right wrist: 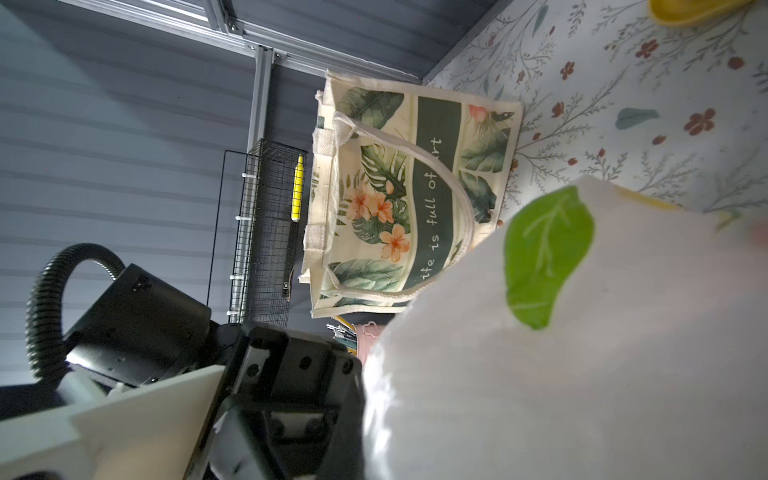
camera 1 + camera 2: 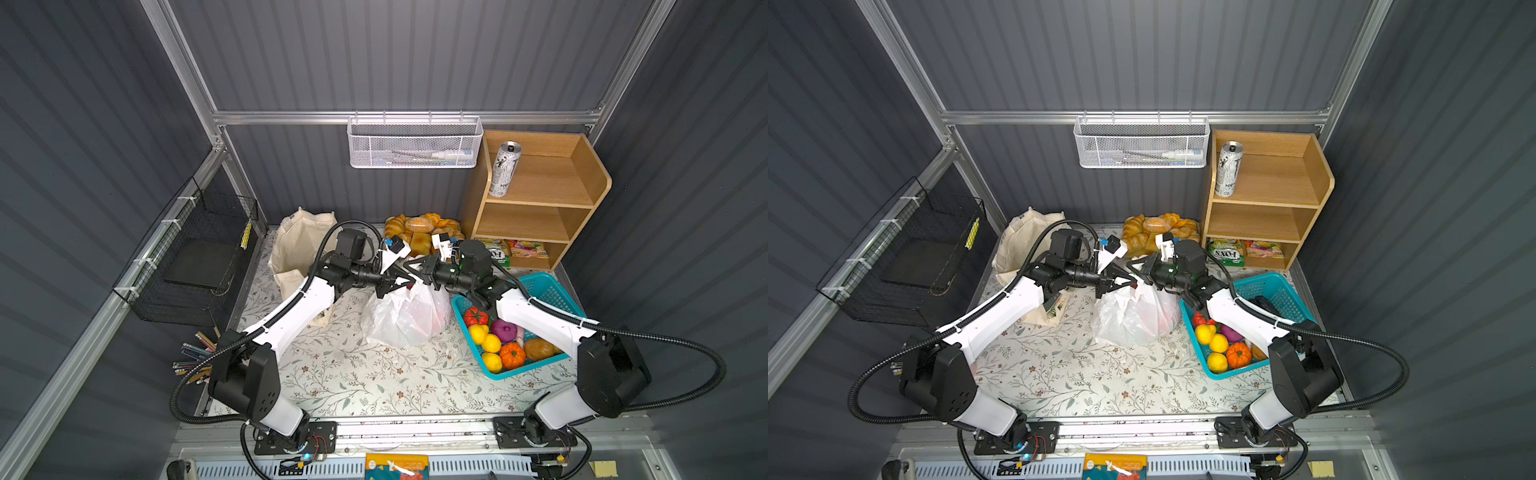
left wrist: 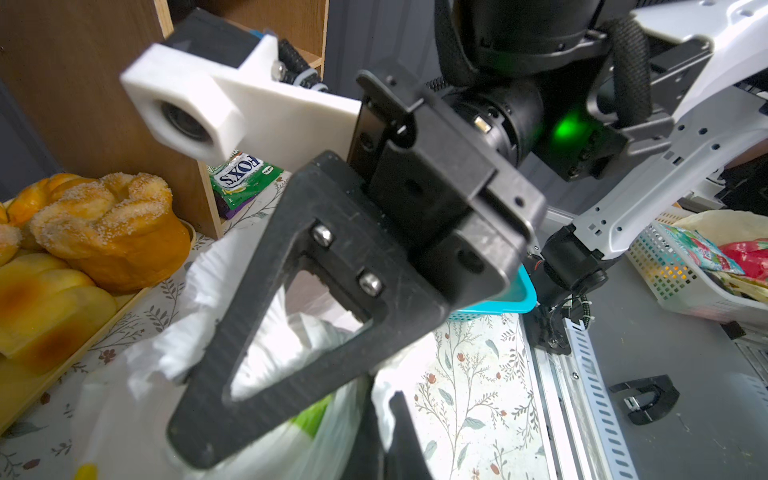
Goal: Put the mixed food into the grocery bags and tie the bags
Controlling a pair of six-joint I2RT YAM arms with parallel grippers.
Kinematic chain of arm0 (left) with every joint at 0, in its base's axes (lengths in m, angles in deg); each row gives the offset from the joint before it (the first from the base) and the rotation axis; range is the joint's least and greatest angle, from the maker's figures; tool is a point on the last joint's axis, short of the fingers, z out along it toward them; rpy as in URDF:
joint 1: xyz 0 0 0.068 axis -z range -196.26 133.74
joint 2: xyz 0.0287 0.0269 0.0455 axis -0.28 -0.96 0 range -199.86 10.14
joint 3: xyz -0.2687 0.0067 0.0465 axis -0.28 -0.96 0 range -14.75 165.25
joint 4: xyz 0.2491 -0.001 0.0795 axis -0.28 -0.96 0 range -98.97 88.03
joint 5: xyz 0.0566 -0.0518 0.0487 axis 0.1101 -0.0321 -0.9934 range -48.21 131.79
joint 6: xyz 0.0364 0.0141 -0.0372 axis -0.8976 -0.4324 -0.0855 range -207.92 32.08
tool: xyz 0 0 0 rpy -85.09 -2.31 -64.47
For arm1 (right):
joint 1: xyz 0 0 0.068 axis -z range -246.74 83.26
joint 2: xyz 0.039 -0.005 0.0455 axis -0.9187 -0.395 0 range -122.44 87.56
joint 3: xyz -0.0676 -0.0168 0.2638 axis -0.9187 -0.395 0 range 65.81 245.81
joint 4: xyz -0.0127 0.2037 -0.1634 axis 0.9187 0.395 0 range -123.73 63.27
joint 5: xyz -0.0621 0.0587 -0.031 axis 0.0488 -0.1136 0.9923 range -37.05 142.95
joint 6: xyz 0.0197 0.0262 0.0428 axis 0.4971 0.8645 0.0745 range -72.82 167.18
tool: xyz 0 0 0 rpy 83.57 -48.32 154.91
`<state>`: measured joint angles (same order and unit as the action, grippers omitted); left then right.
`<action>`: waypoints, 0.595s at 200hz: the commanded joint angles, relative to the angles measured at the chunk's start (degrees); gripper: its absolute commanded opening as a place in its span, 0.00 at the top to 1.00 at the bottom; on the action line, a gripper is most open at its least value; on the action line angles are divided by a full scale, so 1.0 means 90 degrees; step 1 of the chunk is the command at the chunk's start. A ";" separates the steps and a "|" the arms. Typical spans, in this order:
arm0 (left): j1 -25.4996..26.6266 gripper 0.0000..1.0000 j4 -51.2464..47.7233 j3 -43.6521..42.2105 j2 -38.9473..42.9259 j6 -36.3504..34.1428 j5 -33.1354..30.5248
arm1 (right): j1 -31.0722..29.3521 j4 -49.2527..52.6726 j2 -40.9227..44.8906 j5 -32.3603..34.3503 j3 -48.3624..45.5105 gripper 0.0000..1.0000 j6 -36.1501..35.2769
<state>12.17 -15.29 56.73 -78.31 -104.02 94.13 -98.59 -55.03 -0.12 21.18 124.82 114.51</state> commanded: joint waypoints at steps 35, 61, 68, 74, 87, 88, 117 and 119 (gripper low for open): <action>-0.0013 0.66 0.1309 -0.1144 0.1237 0.0897 -0.0177 | 0.0348 -0.1531 0.0157 -0.0251 -0.0704 1.00 -0.0057; -0.0052 0.60 0.2118 -0.1679 0.1889 0.1539 -0.0491 | 0.0517 -0.1920 0.0072 -0.0461 -0.0902 1.00 -0.0063; -0.0048 0.59 0.2227 -0.1752 0.1996 0.1655 -0.0781 | 0.0561 -0.2165 0.0041 -0.0569 -0.0970 1.00 -0.0060; -0.0053 0.58 0.2244 -0.1805 0.2068 0.1698 -0.1078 | 0.0594 -0.2349 0.0024 -0.0678 -0.1024 1.00 -0.0060; -0.0063 0.57 0.2383 -0.1942 0.2141 0.1730 -0.1805 | 0.0663 -0.2786 0.0020 -0.0879 -0.1183 1.00 -0.0074; -0.0063 0.57 0.2396 -0.1944 0.2141 0.1735 -0.1842 | 0.0671 -0.2822 0.0023 -0.0886 -0.1198 1.00 -0.0071; -0.0063 0.57 0.2432 -0.1761 0.1646 0.1793 -0.1985 | 0.0728 -0.3574 0.0025 -0.1182 -0.1413 1.00 -0.0072; -0.0063 0.57 0.2429 -0.1746 0.1590 0.1790 -0.1952 | 0.0735 -0.3611 0.0020 -0.1191 -0.1425 1.00 -0.0070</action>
<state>12.04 4.79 40.47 -60.04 -90.16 80.27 -92.38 -77.17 -0.03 14.43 112.95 114.47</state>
